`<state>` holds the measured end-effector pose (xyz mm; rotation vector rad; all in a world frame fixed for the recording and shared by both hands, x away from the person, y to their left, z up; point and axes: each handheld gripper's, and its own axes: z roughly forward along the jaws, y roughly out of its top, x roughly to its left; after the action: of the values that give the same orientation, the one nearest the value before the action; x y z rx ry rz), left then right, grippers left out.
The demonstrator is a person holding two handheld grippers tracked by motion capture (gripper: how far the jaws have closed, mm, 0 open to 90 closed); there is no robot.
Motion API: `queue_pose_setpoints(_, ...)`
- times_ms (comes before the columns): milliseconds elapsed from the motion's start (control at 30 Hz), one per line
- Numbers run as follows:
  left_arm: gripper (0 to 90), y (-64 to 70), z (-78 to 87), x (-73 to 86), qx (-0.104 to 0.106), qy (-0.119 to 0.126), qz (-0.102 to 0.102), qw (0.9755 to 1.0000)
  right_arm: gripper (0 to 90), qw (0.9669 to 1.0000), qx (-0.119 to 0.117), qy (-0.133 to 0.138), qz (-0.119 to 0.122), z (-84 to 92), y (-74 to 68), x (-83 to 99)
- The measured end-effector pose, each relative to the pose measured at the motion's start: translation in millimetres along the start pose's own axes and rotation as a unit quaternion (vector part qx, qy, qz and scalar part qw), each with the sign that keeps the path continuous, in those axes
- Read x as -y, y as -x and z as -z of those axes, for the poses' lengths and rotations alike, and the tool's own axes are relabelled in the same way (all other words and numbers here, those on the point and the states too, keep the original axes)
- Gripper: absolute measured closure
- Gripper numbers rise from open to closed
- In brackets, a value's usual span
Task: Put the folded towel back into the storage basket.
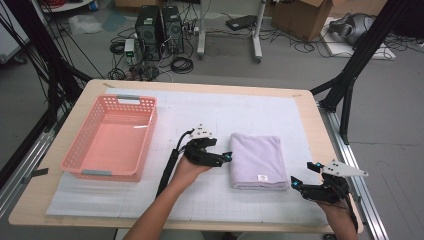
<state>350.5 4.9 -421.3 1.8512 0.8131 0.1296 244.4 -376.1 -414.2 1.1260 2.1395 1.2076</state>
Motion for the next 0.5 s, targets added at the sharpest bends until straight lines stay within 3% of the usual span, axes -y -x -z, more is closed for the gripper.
queue_pose_setpoints(167,19.4,3.7,-16.1,-0.1,0.005,-0.018,0.014,0.9997,16.2,1.0,-0.001,0.0,-0.002,0.0,-0.5,-0.1)
queue_pose_setpoints(367,19.7,7.6,-34.0,1.2,-0.005,-0.045,0.031,0.9985,16.2,1.0,-0.003,-0.001,-0.001,-0.4,-0.6,-0.2)
queue_pose_setpoints(500,19.7,9.5,-46.3,3.8,-0.007,-0.074,0.048,0.9961,16.2,1.0,-0.003,-0.003,-0.002,-1.1,-0.6,0.2)
